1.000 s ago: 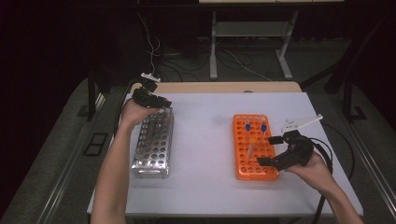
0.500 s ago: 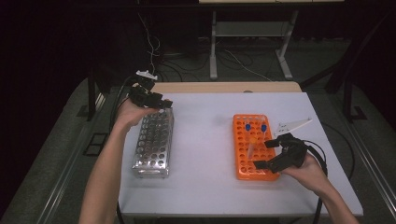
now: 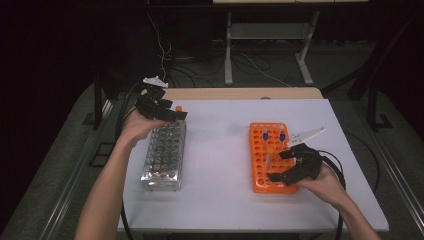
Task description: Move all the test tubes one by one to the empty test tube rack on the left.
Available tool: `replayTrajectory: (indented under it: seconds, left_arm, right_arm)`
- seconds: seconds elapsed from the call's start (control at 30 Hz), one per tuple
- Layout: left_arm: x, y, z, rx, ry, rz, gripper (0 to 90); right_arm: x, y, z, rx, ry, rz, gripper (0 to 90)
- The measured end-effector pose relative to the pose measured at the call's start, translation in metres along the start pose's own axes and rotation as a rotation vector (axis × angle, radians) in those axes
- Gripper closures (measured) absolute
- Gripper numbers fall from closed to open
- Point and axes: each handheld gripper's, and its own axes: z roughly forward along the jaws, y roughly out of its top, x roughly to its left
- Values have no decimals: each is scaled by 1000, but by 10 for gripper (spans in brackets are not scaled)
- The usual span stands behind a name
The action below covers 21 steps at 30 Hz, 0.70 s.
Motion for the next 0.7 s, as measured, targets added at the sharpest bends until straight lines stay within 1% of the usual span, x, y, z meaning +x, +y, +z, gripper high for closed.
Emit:
replayTrajectory:
  seconds: [0.07,0.13,0.23,0.27,0.3,0.33,0.37,0.43,0.47,0.57,0.63,0.7]
  left_arm:
    - [-4,-1,-2,6,-4,6,166]
    - [-10,-3,-4,1,-8,11,133]
    - [-19,-6,-7,-24,-23,17,117]
    - [-21,-7,-8,-28,-27,14,103]
    - [-24,-8,-9,-32,-28,14,78]
    - [-28,-9,-9,-31,-31,19,61]
    - [-31,-10,-9,-28,-33,24,40]
    - [-37,-12,-10,-24,-33,32,9]
    - [-40,-13,-11,-26,-38,37,2]
    - [-48,-16,-12,-35,-48,49,0]
    - [-53,-18,-12,-39,-58,57,0]
    - [-58,-20,-11,-41,-68,71,0]
  right_arm:
    - [-1,0,2,2,-4,-3,5]
    - [-1,0,4,3,-4,-4,74]
    - [-2,0,7,11,-11,-10,76]
    - [-1,0,8,13,-18,-10,123]
    - [-2,0,8,9,-14,-12,158]
    - [-2,0,9,7,-11,-10,159]
    - [-2,0,11,12,-20,-12,164]
    - [-3,0,13,15,-25,-19,229]
    - [-3,0,14,15,-27,-18,233]
    - [-3,0,16,12,-44,-23,338]
    - [-4,0,18,13,-53,-17,409]
    - [-5,0,19,10,-60,-21,474]
